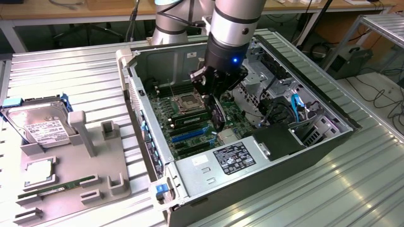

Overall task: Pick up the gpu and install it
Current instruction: 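Pick up the gpu and move the gpu toward the slot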

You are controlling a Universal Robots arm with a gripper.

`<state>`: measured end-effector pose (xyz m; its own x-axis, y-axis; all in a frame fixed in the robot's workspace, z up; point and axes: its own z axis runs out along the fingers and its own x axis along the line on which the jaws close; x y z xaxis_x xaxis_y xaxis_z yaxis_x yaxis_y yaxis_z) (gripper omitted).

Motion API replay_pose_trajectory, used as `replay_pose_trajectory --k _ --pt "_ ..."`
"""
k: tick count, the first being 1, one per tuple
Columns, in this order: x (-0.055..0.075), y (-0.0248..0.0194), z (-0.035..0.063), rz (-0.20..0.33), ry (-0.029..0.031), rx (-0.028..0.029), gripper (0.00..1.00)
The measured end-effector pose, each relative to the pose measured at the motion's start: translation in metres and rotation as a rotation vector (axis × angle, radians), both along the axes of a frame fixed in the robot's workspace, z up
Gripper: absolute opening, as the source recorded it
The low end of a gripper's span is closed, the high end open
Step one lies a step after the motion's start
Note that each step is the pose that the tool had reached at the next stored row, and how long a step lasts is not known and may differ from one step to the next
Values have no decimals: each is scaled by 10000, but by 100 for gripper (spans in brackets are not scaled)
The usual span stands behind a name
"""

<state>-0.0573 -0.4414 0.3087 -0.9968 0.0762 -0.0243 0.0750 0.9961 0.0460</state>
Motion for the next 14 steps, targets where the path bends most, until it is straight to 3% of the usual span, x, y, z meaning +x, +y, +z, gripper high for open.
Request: replay_pose_trajectory --k 14 --pt "-3 1 -26 0 0 0 26"
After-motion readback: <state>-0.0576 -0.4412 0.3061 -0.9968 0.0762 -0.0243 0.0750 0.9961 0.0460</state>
